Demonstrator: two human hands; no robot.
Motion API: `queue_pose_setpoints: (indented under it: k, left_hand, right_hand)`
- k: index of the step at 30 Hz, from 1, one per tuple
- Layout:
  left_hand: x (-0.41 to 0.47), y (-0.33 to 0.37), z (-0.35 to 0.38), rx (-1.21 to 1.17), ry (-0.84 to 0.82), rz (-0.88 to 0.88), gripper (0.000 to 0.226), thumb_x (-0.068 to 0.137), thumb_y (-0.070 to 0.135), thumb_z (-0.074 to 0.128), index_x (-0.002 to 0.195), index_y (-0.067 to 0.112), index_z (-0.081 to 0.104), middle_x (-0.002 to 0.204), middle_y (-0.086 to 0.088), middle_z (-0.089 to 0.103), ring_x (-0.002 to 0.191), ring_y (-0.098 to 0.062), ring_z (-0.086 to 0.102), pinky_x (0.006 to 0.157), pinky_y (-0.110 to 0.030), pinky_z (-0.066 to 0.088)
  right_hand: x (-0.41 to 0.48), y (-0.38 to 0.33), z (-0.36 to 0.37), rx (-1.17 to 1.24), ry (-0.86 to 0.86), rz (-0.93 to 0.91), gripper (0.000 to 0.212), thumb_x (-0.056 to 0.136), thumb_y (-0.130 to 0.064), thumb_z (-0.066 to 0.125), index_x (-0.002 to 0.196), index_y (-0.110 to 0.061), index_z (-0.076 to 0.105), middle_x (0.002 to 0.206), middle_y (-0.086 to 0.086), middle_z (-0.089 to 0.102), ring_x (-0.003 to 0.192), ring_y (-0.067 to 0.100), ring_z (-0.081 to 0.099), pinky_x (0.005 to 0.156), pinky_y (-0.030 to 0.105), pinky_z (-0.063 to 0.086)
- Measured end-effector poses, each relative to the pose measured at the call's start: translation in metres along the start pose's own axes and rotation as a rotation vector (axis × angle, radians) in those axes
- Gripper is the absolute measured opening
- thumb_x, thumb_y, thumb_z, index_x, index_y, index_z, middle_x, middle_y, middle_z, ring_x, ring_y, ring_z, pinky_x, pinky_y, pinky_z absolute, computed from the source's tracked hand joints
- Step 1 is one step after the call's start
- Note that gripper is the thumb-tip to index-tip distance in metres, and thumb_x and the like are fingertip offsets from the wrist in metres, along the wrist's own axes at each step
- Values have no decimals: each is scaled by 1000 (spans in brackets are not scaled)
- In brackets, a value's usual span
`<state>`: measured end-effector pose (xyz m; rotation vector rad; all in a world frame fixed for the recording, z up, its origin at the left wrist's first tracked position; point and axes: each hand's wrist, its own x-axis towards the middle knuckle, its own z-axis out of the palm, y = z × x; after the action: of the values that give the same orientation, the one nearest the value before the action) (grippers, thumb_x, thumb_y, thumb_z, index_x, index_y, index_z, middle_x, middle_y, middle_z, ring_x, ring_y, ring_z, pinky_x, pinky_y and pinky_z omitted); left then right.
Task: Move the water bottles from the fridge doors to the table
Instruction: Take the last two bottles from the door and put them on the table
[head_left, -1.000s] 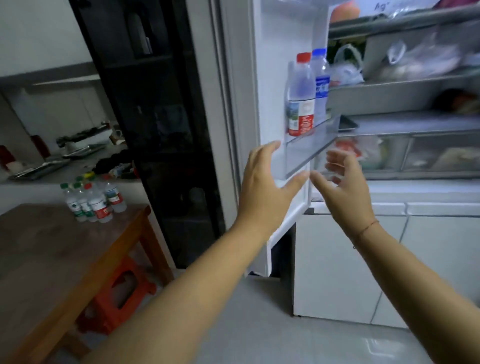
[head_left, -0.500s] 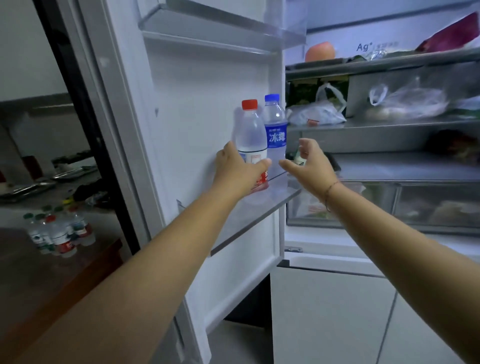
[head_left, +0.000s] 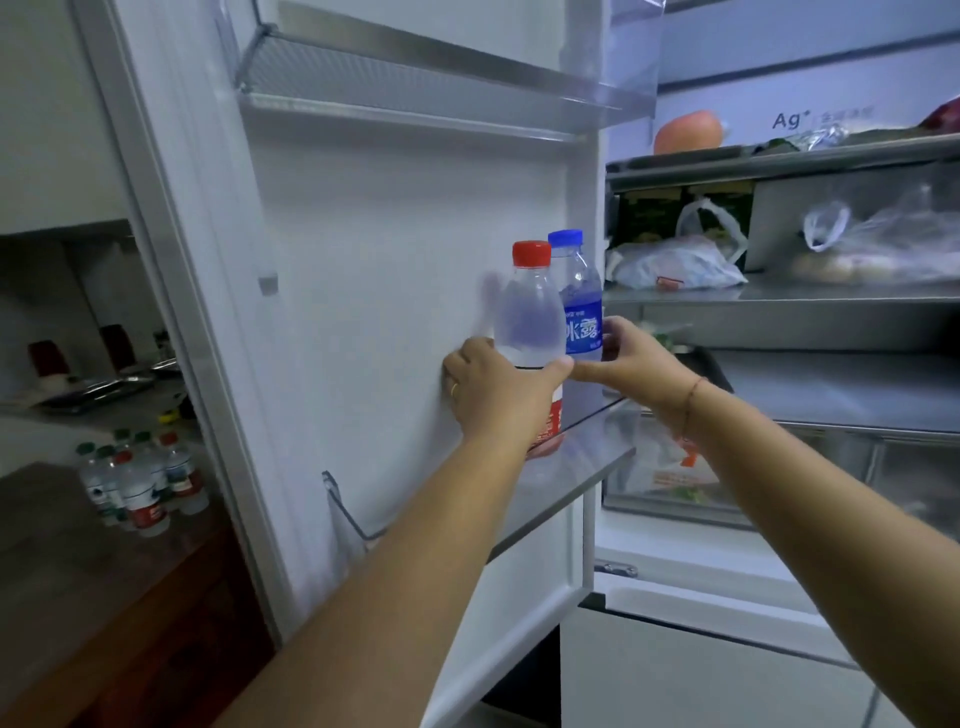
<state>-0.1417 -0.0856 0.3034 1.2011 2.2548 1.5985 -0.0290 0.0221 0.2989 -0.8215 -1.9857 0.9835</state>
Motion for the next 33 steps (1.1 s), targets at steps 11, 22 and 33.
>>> queue_pose_setpoints:
  k: [11, 22, 33]
  left_hand:
    - [-14, 0, -2, -140, -63, 8, 69, 61, 36, 87, 119, 20, 54, 113, 4, 66, 98, -18, 65, 86, -37, 56]
    - [-43, 46, -38, -278, 150, 224, 59, 71, 34, 81, 122, 20, 53, 112, 5, 63, 98, -13, 60, 77, -23, 50]
    - [-118, 33, -67, -231, 85, 230, 46, 77, 38, 74, 116, 34, 50, 105, 17, 60, 89, -6, 62, 77, -20, 51]
  right_hand:
    - [-3, 7, -7, 27, -76, -154, 66, 67, -22, 81, 125, -20, 50, 113, -3, 65, 103, 10, 62, 91, 30, 51]
    - [-36, -38, -47, 273, 145, -390, 62, 69, -13, 80, 125, -15, 52, 114, -7, 66, 102, 2, 64, 83, 13, 51]
    - [-111, -47, -37, 237, -74, -405, 66, 62, -27, 81, 122, -18, 55, 110, -7, 69, 98, 3, 66, 82, 15, 53]
